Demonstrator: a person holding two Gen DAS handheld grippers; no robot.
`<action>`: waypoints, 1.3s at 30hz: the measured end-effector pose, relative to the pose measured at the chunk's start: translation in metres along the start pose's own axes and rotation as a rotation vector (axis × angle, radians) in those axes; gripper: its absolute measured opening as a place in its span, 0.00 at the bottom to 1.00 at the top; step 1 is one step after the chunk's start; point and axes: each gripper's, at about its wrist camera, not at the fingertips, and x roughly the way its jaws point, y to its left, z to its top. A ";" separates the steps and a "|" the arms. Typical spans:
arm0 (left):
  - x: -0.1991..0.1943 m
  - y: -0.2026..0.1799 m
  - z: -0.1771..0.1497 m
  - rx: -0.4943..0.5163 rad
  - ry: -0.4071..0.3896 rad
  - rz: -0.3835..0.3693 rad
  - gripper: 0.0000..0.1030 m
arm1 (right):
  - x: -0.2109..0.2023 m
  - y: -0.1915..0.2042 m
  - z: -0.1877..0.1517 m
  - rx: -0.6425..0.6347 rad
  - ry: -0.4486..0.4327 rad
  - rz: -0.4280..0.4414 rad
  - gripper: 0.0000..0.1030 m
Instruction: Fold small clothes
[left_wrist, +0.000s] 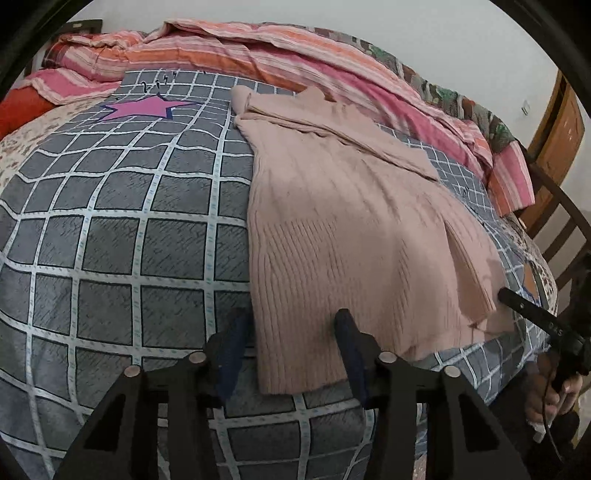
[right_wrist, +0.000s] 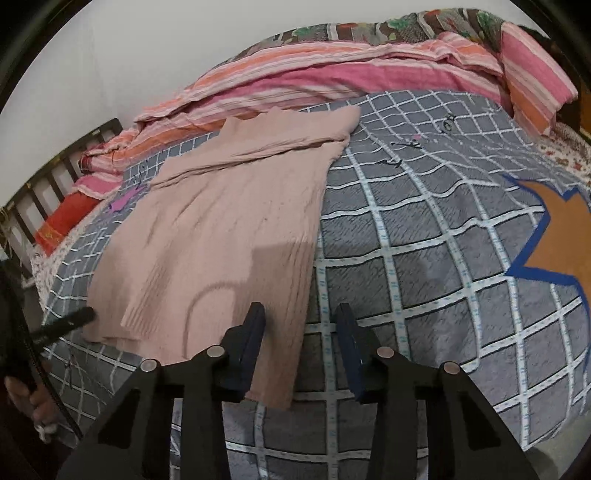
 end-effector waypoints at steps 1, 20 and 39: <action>0.002 -0.001 0.000 -0.005 0.001 0.001 0.38 | 0.001 0.001 0.000 0.003 -0.002 0.006 0.40; -0.007 0.005 0.001 -0.027 0.013 0.007 0.14 | -0.006 -0.001 -0.007 0.059 -0.029 -0.008 0.09; -0.048 0.018 0.023 -0.208 -0.058 -0.164 0.09 | -0.033 -0.003 0.017 0.109 -0.056 0.120 0.04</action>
